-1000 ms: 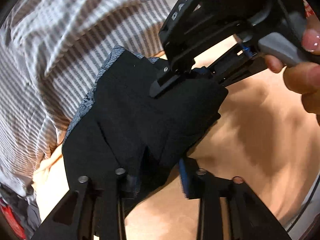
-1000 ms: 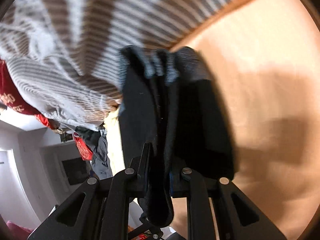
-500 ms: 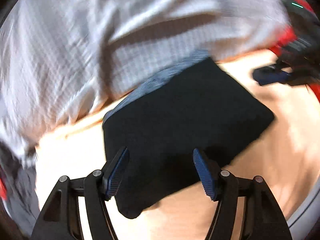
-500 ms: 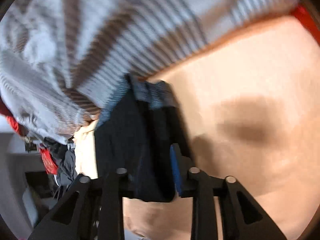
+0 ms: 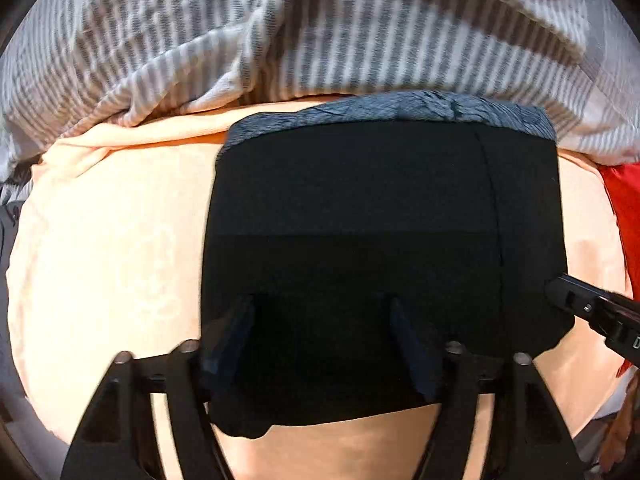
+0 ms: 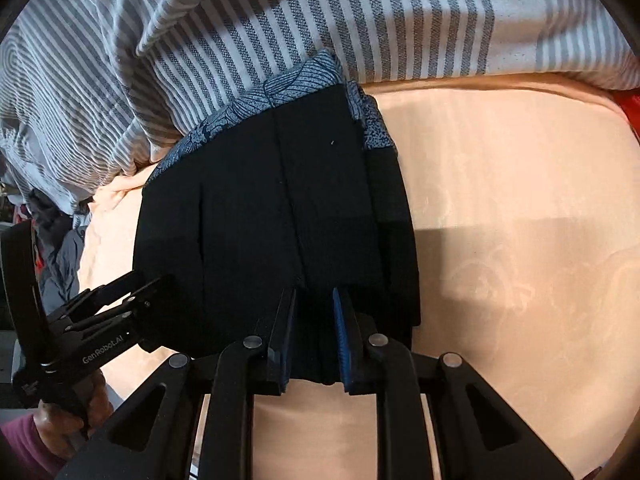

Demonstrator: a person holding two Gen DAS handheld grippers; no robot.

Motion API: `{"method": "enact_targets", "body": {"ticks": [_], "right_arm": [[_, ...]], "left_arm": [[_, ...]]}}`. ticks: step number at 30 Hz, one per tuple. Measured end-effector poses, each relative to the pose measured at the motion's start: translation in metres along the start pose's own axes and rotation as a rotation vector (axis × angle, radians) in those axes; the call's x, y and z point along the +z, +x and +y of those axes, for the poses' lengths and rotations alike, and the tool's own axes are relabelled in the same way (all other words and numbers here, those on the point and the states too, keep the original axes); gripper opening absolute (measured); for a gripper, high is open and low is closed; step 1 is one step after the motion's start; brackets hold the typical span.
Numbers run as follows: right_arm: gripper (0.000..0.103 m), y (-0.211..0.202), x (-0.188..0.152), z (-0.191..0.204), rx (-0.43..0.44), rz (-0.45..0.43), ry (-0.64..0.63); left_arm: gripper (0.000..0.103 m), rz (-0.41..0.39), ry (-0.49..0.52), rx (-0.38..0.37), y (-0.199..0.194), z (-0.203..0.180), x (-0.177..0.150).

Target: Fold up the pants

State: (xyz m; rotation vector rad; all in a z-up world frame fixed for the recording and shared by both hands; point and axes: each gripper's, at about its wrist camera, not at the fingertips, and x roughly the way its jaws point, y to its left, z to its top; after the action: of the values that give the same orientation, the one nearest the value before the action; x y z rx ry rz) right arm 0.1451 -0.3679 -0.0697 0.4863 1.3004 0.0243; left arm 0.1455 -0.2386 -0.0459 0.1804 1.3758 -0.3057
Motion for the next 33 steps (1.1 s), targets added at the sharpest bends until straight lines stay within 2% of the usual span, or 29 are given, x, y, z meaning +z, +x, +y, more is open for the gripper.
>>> {"method": "enact_targets", "body": {"ticks": [4, 9, 14, 24, 27, 29, 33], "right_arm": [[0.020, 0.003, -0.002, 0.013, -0.070, -0.003, -0.047], [0.021, 0.003, -0.001, 0.011, -0.053, 0.010, 0.008], [0.022, -0.003, -0.008, 0.015, -0.092, 0.017, -0.020], [0.025, 0.000, -0.014, 0.012, -0.099, 0.022, 0.007], [0.033, 0.004, -0.014, 0.012, -0.088, 0.016, 0.023], [0.043, 0.006, -0.016, 0.015, -0.089, 0.011, 0.006], [0.055, 0.011, -0.018, 0.027, -0.109, 0.007, -0.045]], "left_arm": [[0.078, 0.005, 0.019, 0.015, 0.001, -0.007, -0.001], [0.078, 0.007, 0.014, -0.001, 0.003, -0.006, -0.002], [0.078, 0.007, 0.004, -0.004, 0.007, 0.003, 0.001], [0.078, 0.008, 0.001, -0.003, 0.007, 0.004, 0.001], [0.079, 0.010, 0.002, 0.000, 0.009, 0.003, 0.001], [0.079, 0.013, 0.005, 0.003, 0.010, 0.002, 0.002], [0.079, 0.023, 0.003, 0.004, 0.012, 0.002, 0.006]]}}
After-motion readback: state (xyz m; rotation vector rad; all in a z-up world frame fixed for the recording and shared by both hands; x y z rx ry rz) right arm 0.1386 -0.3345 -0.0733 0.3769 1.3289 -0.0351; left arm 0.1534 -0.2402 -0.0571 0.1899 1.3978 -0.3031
